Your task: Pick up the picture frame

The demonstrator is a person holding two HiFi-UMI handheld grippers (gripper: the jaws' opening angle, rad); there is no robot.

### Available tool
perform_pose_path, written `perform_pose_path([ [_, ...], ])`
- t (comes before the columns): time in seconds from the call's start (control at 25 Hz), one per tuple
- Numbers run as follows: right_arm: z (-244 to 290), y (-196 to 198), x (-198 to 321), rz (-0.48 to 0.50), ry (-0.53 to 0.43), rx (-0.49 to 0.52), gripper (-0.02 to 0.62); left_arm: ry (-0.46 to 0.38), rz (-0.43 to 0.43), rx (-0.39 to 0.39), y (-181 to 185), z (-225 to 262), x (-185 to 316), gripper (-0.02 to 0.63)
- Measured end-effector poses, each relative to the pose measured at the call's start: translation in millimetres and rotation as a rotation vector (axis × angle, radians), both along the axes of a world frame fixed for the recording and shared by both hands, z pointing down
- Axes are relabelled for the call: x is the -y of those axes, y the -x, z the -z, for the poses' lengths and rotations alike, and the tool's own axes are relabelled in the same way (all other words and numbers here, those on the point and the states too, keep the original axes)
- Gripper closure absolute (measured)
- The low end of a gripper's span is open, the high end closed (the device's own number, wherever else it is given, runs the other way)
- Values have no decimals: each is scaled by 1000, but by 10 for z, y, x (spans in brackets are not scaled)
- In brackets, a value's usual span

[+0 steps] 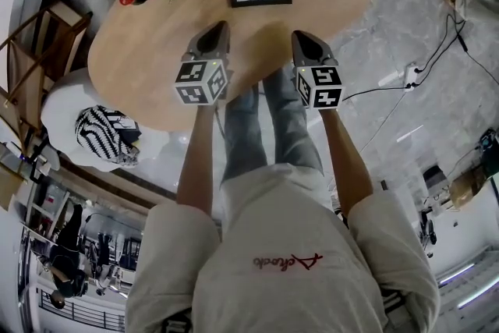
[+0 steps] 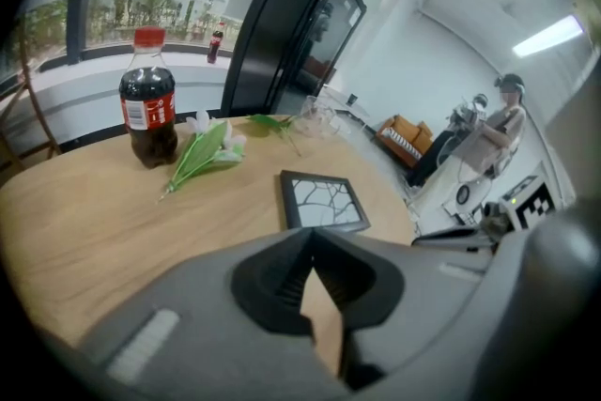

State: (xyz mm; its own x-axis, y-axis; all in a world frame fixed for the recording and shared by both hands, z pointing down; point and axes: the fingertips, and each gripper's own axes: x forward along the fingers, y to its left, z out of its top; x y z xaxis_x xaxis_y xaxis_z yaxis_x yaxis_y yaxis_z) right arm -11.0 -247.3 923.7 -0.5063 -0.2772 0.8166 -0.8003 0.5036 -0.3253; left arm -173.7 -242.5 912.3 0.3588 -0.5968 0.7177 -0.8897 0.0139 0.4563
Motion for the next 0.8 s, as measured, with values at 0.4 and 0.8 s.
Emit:
perform_pose_path([
  [0.4,-153,130,324,8,-35,3,591,-1,7,6,57,-182,247,606],
  [0.8,-252,228,743,-45,-56,22,591,26,4,10,113,-412,552,606],
])
